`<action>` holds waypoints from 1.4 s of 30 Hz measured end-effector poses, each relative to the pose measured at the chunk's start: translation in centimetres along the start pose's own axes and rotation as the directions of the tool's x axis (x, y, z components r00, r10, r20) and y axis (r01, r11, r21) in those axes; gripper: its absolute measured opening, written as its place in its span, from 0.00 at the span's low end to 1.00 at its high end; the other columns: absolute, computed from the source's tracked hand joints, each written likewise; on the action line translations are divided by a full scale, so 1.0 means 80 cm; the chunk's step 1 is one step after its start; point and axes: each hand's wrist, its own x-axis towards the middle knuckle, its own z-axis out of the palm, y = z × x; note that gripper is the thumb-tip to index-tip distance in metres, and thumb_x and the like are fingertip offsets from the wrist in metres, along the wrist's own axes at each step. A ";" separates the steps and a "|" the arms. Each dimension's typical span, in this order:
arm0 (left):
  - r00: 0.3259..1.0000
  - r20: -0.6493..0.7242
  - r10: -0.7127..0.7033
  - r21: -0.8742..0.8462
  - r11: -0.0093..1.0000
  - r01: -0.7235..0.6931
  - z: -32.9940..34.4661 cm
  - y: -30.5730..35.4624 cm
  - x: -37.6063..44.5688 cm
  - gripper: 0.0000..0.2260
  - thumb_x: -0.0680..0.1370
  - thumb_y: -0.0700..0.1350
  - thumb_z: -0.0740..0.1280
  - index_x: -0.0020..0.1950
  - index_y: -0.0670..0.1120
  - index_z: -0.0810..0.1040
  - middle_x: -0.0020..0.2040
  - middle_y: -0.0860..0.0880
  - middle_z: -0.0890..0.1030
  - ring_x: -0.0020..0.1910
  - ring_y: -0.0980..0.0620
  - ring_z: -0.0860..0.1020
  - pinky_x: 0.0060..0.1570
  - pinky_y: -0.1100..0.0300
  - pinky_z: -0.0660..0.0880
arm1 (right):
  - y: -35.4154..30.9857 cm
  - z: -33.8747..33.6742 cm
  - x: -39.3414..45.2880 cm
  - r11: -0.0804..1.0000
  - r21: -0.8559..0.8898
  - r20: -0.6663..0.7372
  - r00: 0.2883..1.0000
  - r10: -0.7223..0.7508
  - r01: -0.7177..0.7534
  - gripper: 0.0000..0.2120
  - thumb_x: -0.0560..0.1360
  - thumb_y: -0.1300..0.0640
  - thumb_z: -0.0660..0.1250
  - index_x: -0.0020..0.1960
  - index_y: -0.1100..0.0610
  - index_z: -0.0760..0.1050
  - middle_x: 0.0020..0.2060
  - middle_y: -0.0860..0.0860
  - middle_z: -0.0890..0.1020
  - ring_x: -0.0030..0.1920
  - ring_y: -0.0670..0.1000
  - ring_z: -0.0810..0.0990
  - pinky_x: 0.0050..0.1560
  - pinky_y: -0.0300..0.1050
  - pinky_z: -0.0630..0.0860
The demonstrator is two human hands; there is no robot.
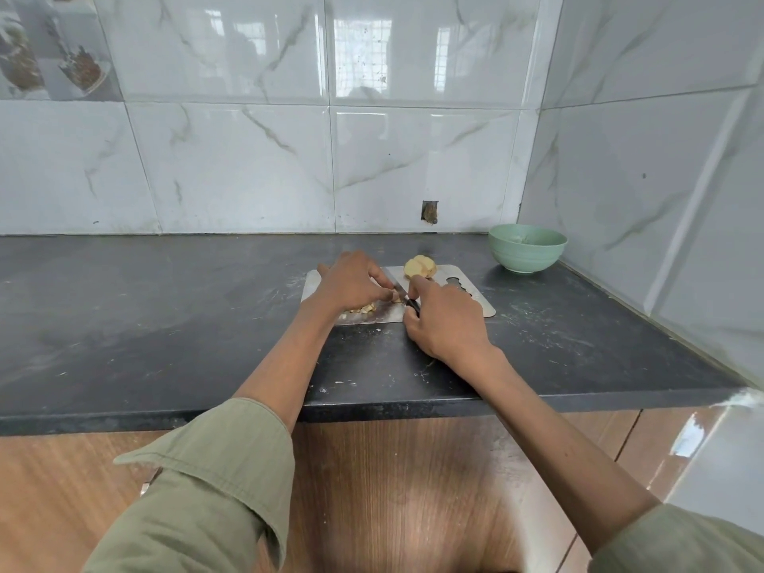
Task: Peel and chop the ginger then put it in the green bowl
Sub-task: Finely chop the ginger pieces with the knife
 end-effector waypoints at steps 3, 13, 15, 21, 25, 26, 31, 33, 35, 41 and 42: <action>1.000 0.015 0.018 -0.024 1.000 -0.018 0.002 -0.008 0.005 0.05 0.60 0.65 0.76 0.33 0.72 0.82 0.36 0.70 0.80 0.50 0.56 0.79 0.62 0.39 0.72 | 0.002 0.003 0.005 0.999 0.035 0.014 1.000 0.016 -0.017 0.09 0.80 0.49 0.63 0.58 0.50 0.72 0.44 0.52 0.73 0.53 0.59 0.77 0.44 0.51 0.66; 0.998 -0.040 -0.051 0.046 0.998 0.053 -0.001 -0.003 -0.002 0.04 0.68 0.62 0.77 0.39 0.65 0.85 0.39 0.62 0.83 0.56 0.54 0.77 0.62 0.43 0.63 | 0.000 0.003 -0.005 0.999 0.044 -0.011 1.000 0.009 -0.009 0.08 0.78 0.50 0.63 0.56 0.49 0.72 0.47 0.52 0.78 0.49 0.59 0.77 0.42 0.49 0.64; 0.998 -0.037 -0.054 0.036 0.998 0.055 0.001 -0.006 0.002 0.05 0.67 0.63 0.77 0.40 0.66 0.86 0.40 0.61 0.84 0.56 0.54 0.77 0.64 0.41 0.64 | 0.002 -0.001 -0.014 0.999 0.049 -0.025 0.999 0.021 -0.019 0.08 0.78 0.50 0.63 0.56 0.49 0.73 0.42 0.51 0.75 0.48 0.59 0.77 0.42 0.49 0.65; 0.998 -0.053 -0.044 -0.025 0.999 0.043 -0.001 -0.007 -0.002 0.09 0.68 0.62 0.79 0.45 0.63 0.88 0.41 0.62 0.84 0.55 0.56 0.77 0.50 0.52 0.62 | -0.001 -0.001 -0.023 0.999 0.023 -0.049 0.999 0.024 -0.022 0.08 0.78 0.48 0.62 0.56 0.49 0.72 0.41 0.52 0.77 0.46 0.60 0.79 0.41 0.50 0.68; 0.997 -0.049 -0.054 -0.041 0.998 0.052 -0.003 -0.003 -0.005 0.10 0.68 0.62 0.80 0.46 0.61 0.89 0.39 0.63 0.84 0.52 0.59 0.76 0.50 0.53 0.63 | -0.003 0.000 -0.023 1.000 -0.004 -0.055 0.998 0.009 -0.009 0.09 0.79 0.48 0.61 0.57 0.50 0.71 0.43 0.53 0.79 0.45 0.60 0.79 0.40 0.50 0.68; 0.997 -0.052 -0.054 -0.047 0.998 0.051 -0.003 -0.002 -0.005 0.10 0.68 0.62 0.80 0.45 0.60 0.89 0.39 0.62 0.84 0.51 0.60 0.77 0.48 0.54 0.63 | -0.003 0.001 -0.022 1.000 -0.003 -0.055 0.998 0.008 -0.008 0.09 0.79 0.48 0.61 0.57 0.51 0.71 0.43 0.53 0.79 0.45 0.60 0.79 0.40 0.51 0.68; 0.997 -0.060 -0.043 -0.074 0.997 0.039 -0.004 0.001 -0.006 0.11 0.67 0.61 0.81 0.44 0.57 0.89 0.38 0.60 0.85 0.43 0.63 0.76 0.39 0.61 0.59 | -0.002 0.000 -0.021 1.000 0.006 -0.088 0.996 0.013 -0.013 0.10 0.80 0.48 0.60 0.59 0.50 0.71 0.43 0.53 0.79 0.45 0.61 0.79 0.40 0.51 0.67; 0.995 -0.077 -0.058 -0.050 0.997 0.054 -0.003 0.000 -0.005 0.10 0.66 0.61 0.81 0.42 0.59 0.89 0.36 0.60 0.84 0.43 0.62 0.76 0.43 0.56 0.61 | -0.003 -0.001 -0.021 1.000 0.022 -0.108 0.994 0.018 -0.016 0.10 0.80 0.48 0.60 0.60 0.49 0.71 0.41 0.51 0.75 0.45 0.60 0.79 0.40 0.51 0.67; 0.993 -0.095 -0.068 -0.028 0.997 0.066 0.000 -0.002 -0.003 0.08 0.66 0.61 0.81 0.40 0.60 0.88 0.34 0.61 0.84 0.46 0.60 0.77 0.48 0.52 0.59 | -0.005 -0.002 -0.022 1.000 0.024 -0.100 0.995 0.017 -0.015 0.10 0.80 0.48 0.60 0.60 0.49 0.71 0.41 0.51 0.74 0.45 0.60 0.78 0.40 0.51 0.67; 0.994 -0.089 -0.060 -0.021 0.998 0.058 0.000 0.000 -0.002 0.09 0.67 0.60 0.81 0.42 0.59 0.88 0.37 0.61 0.84 0.46 0.60 0.76 0.47 0.53 0.57 | -0.006 -0.001 -0.023 1.000 0.002 -0.085 0.996 0.005 -0.005 0.10 0.80 0.48 0.60 0.59 0.50 0.71 0.46 0.55 0.80 0.46 0.61 0.78 0.40 0.51 0.66; 0.994 -0.087 -0.059 -0.021 0.998 0.057 -0.001 0.000 -0.002 0.09 0.67 0.60 0.81 0.42 0.58 0.88 0.37 0.60 0.85 0.46 0.60 0.76 0.47 0.53 0.57 | -0.007 -0.001 -0.023 1.000 -0.012 -0.080 0.997 -0.001 0.000 0.10 0.80 0.48 0.60 0.59 0.51 0.70 0.46 0.55 0.80 0.46 0.61 0.78 0.41 0.51 0.66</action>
